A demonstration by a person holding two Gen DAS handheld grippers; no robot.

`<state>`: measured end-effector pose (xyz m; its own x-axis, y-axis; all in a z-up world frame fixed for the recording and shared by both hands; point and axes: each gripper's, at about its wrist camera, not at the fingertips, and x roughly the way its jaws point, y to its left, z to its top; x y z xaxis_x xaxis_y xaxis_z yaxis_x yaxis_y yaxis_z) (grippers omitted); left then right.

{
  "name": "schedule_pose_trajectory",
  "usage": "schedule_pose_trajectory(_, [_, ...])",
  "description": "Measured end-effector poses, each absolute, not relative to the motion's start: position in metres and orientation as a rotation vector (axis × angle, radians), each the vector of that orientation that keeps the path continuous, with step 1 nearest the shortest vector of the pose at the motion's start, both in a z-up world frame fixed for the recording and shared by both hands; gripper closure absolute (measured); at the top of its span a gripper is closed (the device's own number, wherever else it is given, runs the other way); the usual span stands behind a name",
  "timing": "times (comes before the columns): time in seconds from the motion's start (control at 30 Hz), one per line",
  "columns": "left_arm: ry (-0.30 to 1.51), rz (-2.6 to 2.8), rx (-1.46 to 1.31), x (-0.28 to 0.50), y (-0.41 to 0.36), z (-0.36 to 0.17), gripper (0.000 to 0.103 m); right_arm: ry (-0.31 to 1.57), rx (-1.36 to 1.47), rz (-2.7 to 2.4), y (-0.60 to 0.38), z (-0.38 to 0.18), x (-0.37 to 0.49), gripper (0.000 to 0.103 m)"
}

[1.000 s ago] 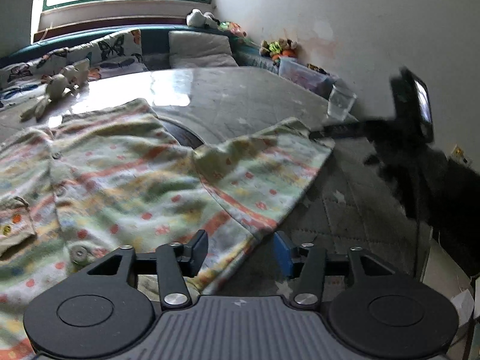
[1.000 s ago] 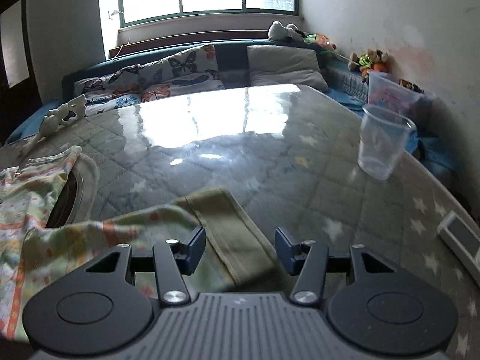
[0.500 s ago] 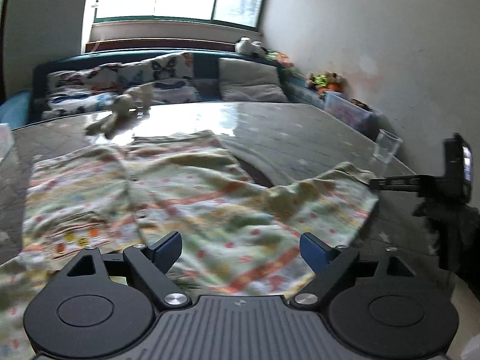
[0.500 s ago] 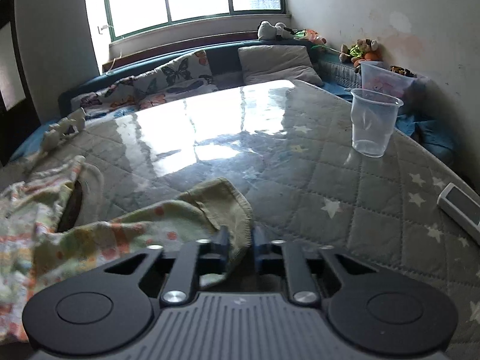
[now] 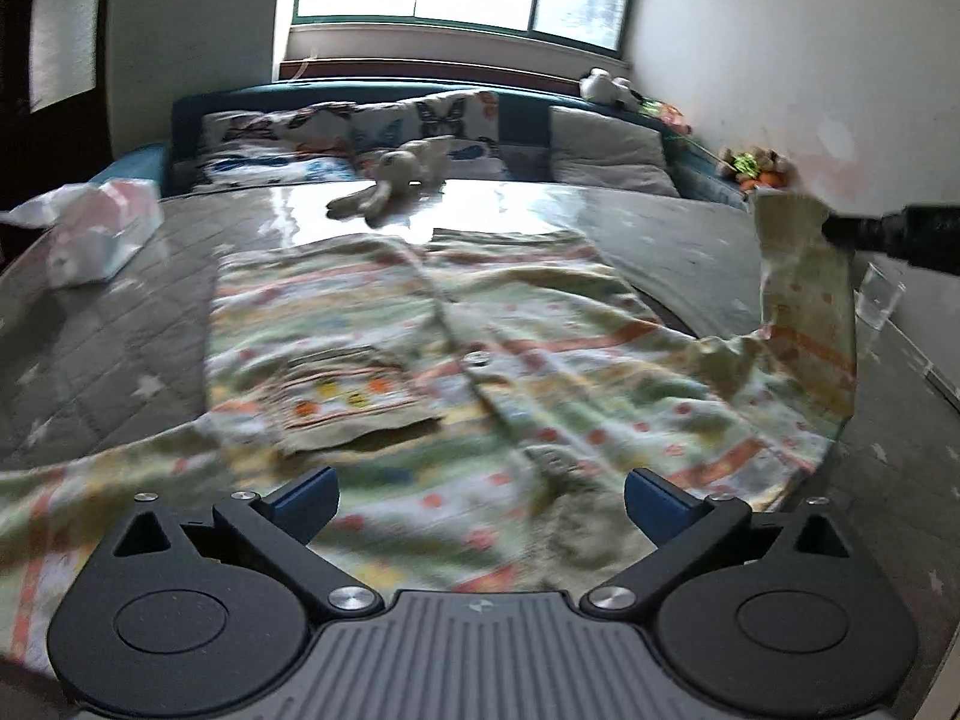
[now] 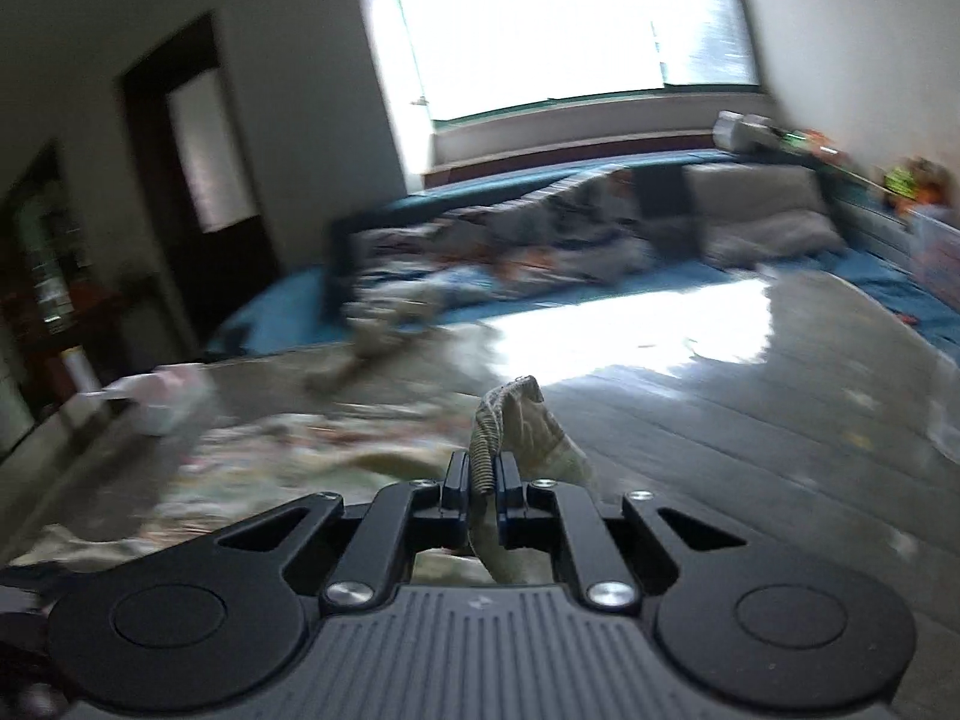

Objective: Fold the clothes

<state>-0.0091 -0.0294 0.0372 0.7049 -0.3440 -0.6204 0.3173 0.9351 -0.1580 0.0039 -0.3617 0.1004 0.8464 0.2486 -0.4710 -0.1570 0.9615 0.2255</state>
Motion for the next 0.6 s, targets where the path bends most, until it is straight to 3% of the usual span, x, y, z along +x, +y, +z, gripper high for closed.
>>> schedule_pose_trajectory(0.3, [0.689, -0.27, -0.099, -0.021, 0.017, 0.033, 0.0, 0.504, 0.08, 0.465, -0.255, 0.131, 0.018, 0.096])
schedule_pose_trajectory(0.6, [0.681, -0.199, -0.154, -0.03, 0.054, 0.032, 0.0, 0.585, -0.024, 0.624, -0.177, 0.108, 0.016, 0.096])
